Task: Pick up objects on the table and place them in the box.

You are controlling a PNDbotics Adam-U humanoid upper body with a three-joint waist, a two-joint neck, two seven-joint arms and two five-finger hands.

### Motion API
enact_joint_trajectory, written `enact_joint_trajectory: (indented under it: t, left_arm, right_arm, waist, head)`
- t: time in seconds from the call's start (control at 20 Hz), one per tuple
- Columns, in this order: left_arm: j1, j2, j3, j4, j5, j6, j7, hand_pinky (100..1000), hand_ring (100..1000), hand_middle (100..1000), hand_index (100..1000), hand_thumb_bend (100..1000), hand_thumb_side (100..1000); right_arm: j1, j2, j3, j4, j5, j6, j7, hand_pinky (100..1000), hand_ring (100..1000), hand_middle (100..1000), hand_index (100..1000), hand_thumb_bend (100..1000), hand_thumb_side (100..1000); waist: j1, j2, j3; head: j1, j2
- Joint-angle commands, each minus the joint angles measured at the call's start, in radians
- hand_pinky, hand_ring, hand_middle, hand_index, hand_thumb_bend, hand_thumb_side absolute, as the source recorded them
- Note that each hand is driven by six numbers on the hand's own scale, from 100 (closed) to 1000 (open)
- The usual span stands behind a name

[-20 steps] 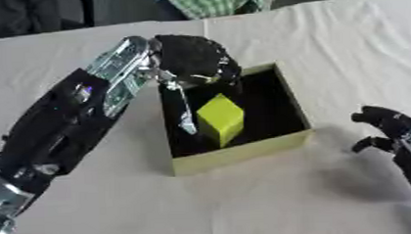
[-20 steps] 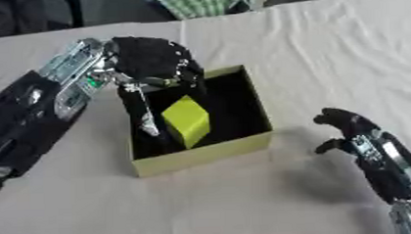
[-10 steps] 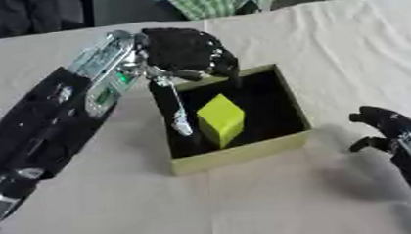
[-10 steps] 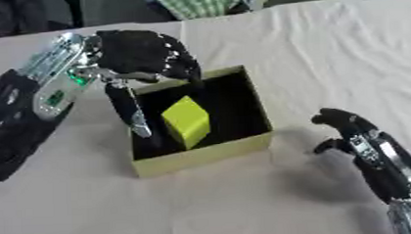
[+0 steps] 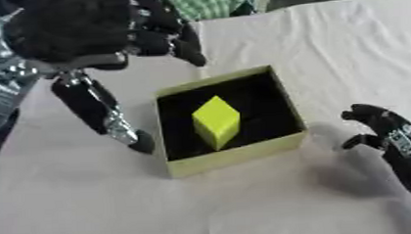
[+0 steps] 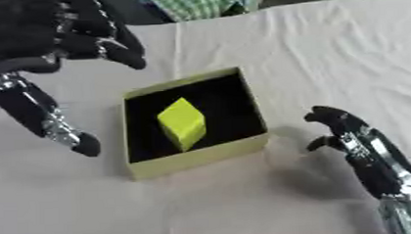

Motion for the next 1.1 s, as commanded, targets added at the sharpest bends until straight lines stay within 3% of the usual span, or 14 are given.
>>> enact_joint_trajectory:
  t: [0.05, 0.25, 0.35, 0.45, 0.55, 0.8, 1.1]
  left_arm:
    - [0.063, 0.057, 0.1, -0.029, 0.068, 0.0, 0.104, 771, 667, 663, 813, 642, 394]
    - [0.22, 0.003, 0.17, -0.029, 0.17, 0.008, 0.187, 749, 612, 605, 792, 405, 418]
    - [0.288, -0.045, 0.19, -0.029, 0.225, 0.016, 0.2, 742, 601, 594, 788, 352, 428]
    - [0.34, -0.096, 0.203, -0.029, 0.275, 0.031, 0.206, 730, 579, 571, 789, 157, 501]
    - [0.39, -0.159, 0.206, -0.029, 0.325, 0.057, 0.208, 722, 567, 560, 787, 100, 549]
    - [0.445, -0.263, 0.199, -0.029, 0.393, 0.12, 0.187, 712, 552, 544, 779, 100, 635]
    - [0.466, -0.337, 0.184, -0.029, 0.418, 0.193, 0.154, 704, 541, 532, 773, 100, 707]
  right_arm:
    - [-0.014, -0.023, -0.01, -0.016, -0.003, -0.002, -0.005, 574, 929, 758, 873, 100, 787]
    - [-0.017, -0.024, -0.014, -0.018, -0.005, -0.004, -0.009, 574, 929, 758, 873, 100, 779]
    - [-0.017, -0.025, -0.015, -0.018, -0.006, -0.005, -0.01, 574, 929, 758, 873, 100, 778]
    - [-0.018, -0.025, -0.016, -0.019, -0.007, -0.005, -0.011, 574, 929, 758, 873, 100, 775]
    - [-0.018, -0.024, -0.016, -0.019, -0.008, -0.006, -0.012, 574, 929, 758, 872, 100, 774]
    - [-0.021, -0.024, -0.014, -0.02, -0.013, -0.008, -0.013, 573, 928, 757, 871, 100, 754]
    - [-0.021, -0.024, -0.016, -0.022, -0.022, -0.011, -0.017, 573, 927, 757, 870, 100, 732]
  waist:
    - [-0.005, -0.015, 0.007]
    - [-0.009, -0.013, 0.017]
    - [-0.012, -0.013, 0.024]
    - [-0.015, -0.013, 0.031]
    - [-0.018, -0.014, 0.037]
    - [-0.025, -0.02, 0.046]
    - [-0.029, -0.032, 0.045]
  head:
    - [-0.009, -0.016]
    - [-0.02, -0.024]
    - [-0.021, -0.026]
    - [-0.02, -0.026]
    - [-0.021, -0.022]
    - [-0.017, -0.01]
    - [-0.017, 0.013]
